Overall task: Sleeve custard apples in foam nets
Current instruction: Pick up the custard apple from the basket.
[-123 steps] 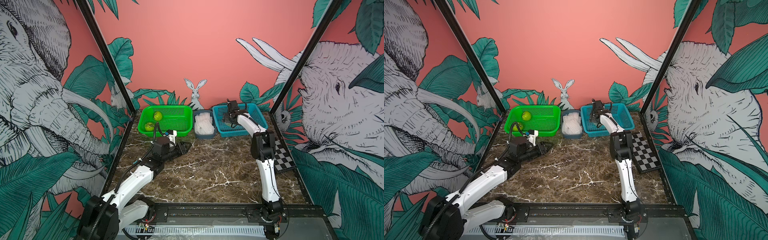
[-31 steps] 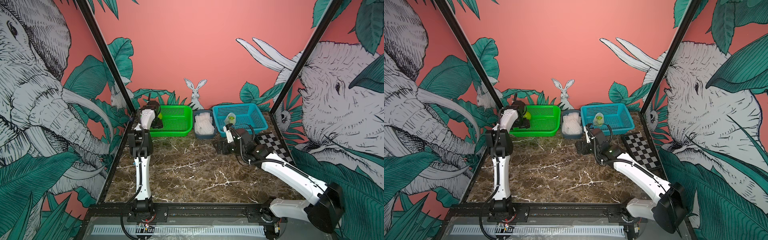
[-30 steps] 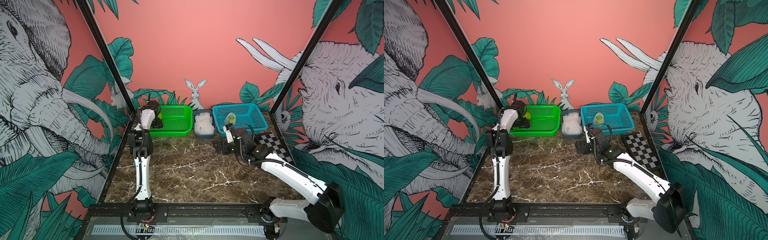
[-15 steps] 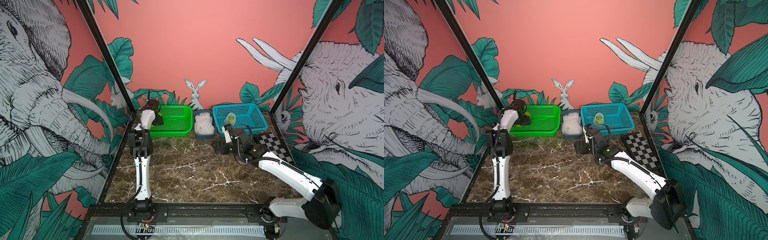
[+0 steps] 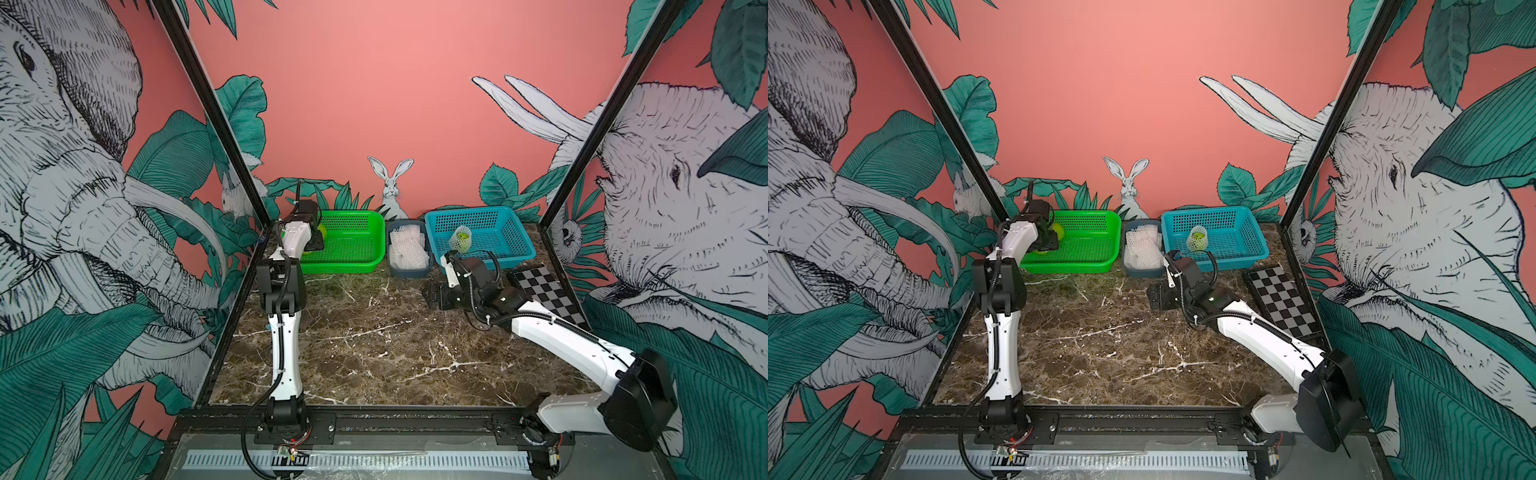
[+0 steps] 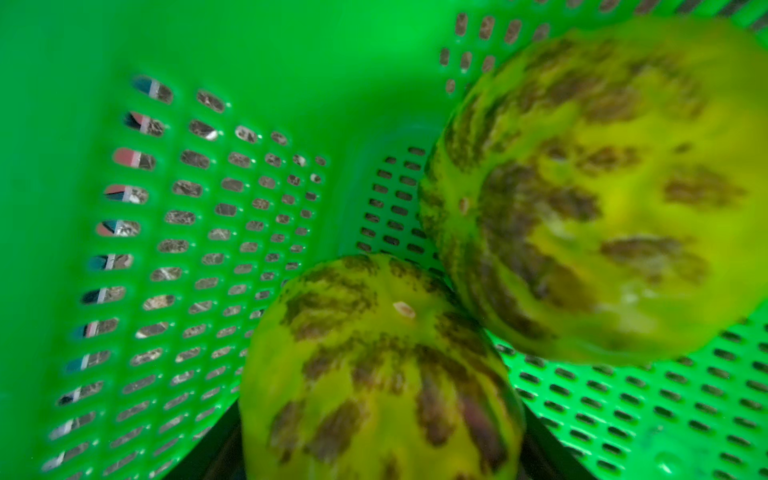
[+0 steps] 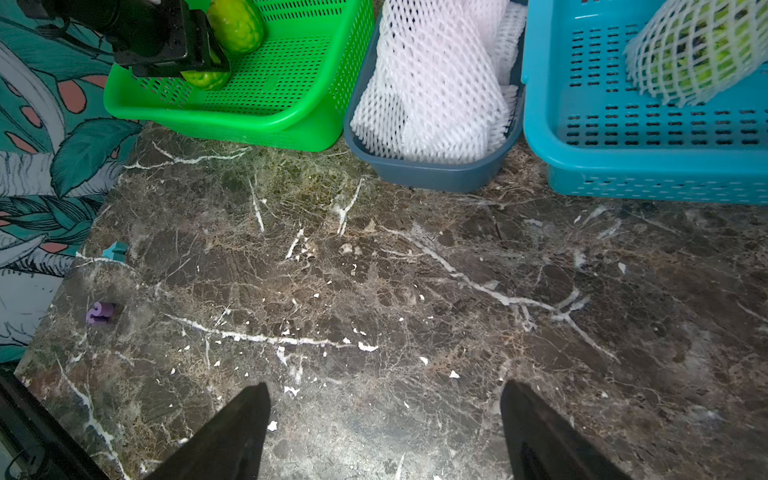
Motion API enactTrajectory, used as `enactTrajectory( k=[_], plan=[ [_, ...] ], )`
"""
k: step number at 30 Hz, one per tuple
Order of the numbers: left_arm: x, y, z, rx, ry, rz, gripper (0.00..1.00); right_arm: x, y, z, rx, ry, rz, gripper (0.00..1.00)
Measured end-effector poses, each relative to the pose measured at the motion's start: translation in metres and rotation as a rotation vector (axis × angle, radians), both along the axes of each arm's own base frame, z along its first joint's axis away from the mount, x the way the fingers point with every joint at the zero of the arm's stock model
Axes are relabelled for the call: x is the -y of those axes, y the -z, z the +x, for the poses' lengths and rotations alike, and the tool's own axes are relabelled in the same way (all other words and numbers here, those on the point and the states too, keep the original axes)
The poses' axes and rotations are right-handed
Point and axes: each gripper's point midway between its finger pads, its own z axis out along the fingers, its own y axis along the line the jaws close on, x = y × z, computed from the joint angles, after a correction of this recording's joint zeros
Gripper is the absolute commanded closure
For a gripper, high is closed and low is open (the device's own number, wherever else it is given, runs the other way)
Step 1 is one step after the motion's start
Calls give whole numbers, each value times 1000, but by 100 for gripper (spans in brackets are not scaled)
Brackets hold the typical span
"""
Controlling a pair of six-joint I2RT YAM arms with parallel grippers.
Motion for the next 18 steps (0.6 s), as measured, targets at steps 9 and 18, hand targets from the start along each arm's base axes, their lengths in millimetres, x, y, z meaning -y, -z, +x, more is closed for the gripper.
enactTrajectory(
  k=[9,18],
  plan=[
    [12,-26,-32,-4,14,-55,33,-5,-8,2,25,-10,32,11],
    [63,-160,-82,262,99,-271,34,5,-23,-14,70,-23,74,11]
  ],
)
